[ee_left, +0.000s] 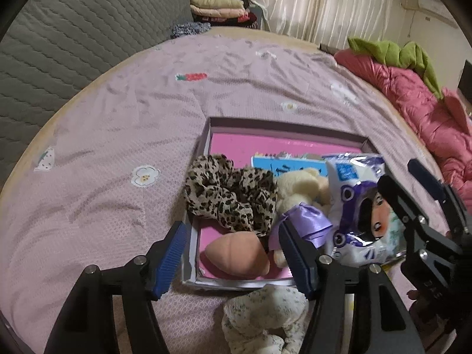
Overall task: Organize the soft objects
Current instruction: 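Grasp the white floral scrunchie with the left tool while the right grasps the yellow wet-wipe pack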
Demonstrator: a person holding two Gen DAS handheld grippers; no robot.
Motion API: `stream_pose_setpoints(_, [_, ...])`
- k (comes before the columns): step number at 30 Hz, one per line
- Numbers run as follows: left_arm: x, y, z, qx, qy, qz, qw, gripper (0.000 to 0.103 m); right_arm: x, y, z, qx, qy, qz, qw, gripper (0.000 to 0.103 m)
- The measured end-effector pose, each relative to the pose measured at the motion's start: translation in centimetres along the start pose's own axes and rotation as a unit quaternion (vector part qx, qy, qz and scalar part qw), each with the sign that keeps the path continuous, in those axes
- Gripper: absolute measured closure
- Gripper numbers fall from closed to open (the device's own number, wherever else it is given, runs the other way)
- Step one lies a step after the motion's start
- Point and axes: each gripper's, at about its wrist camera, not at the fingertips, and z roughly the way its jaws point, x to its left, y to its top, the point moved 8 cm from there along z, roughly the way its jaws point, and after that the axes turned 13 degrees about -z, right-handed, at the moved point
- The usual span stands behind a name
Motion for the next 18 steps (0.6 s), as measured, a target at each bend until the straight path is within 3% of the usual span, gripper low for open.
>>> stream_pose_setpoints(18, [0.1, -3.2, -4.8, 0.001, -0.015, 0.006, 0.9999, 0.038, 0.1, -2.7, -8.3, 0.009, -0.004, 0.051, 0.999, 0.027])
